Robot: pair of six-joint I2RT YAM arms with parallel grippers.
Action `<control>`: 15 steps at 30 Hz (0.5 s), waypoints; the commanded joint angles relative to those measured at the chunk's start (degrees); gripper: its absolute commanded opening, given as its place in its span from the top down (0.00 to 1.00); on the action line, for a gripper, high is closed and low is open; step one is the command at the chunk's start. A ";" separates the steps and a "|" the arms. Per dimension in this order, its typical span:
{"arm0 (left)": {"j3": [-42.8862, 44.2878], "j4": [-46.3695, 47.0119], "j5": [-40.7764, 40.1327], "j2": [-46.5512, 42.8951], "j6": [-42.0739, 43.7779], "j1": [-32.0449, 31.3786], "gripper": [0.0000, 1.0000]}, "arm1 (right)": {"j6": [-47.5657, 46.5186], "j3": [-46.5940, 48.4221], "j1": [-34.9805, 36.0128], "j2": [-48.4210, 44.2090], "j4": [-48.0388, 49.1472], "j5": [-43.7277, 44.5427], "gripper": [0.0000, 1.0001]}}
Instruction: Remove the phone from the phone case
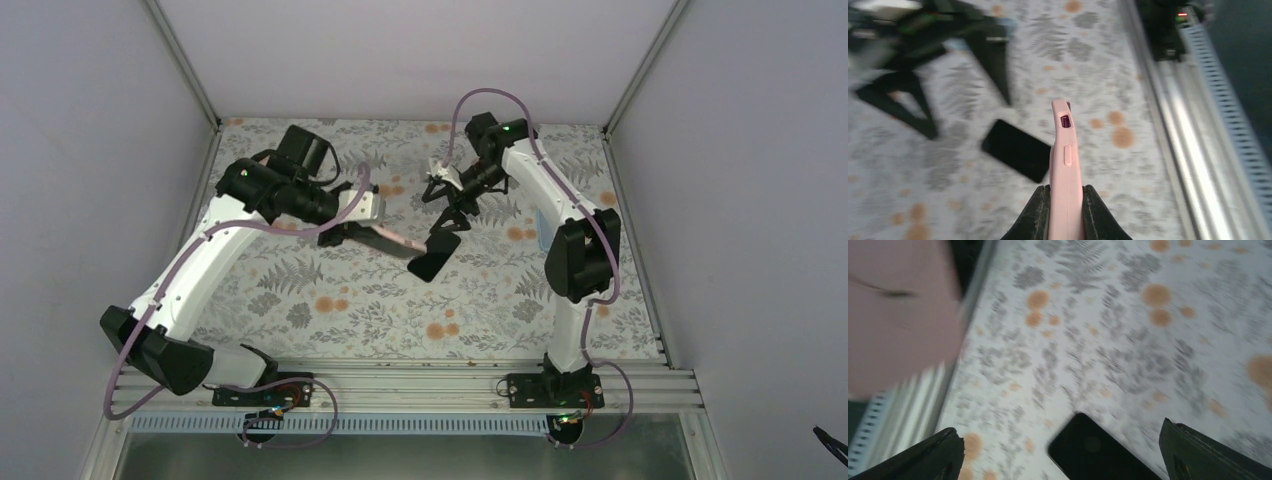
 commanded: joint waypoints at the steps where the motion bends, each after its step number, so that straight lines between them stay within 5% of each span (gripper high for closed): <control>1: -0.69 -12.13 8.35 -3.55 0.07 -2.57 0.98 | -1.01 -0.17 -5.06 1.59 6.30 6.81 0.00; 8: -0.66 -12.14 7.99 -3.14 0.86 -2.57 0.98 | 0.25 1.00 -7.59 -1.56 6.23 3.04 0.00; 15: 0.75 -12.05 6.79 -0.47 0.55 -2.40 0.98 | 1.50 -13.34 0.75 -13.58 6.65 1.94 0.03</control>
